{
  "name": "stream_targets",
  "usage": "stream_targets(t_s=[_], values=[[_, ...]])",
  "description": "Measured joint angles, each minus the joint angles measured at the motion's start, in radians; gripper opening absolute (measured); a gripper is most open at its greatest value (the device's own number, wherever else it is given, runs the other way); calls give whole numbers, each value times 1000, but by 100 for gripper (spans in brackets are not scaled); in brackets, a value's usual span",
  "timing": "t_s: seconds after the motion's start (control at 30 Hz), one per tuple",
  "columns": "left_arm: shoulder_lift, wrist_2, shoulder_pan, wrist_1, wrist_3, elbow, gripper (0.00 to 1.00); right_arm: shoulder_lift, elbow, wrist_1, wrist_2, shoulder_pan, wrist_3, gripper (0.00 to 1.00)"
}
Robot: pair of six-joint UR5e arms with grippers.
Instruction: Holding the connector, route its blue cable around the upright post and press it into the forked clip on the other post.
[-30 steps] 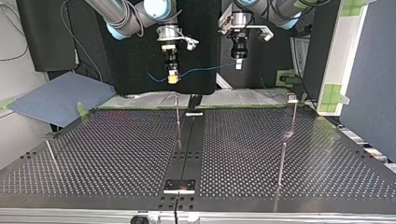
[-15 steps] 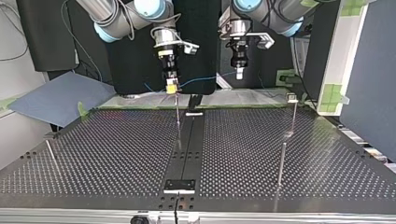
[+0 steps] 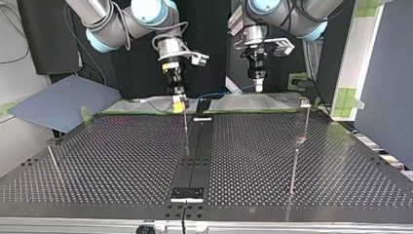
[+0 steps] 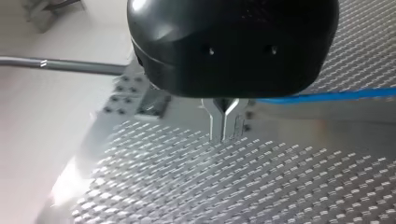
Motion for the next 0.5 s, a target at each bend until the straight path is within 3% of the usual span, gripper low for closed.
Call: stream_targets(t_s=[0.2, 0.5], values=[[53, -28, 19, -52, -23, 36, 0, 0, -19, 9, -24, -2, 1, 2], [130, -33, 57, -129, -27, 70, 0, 1, -59, 39, -49, -11, 1, 2]])
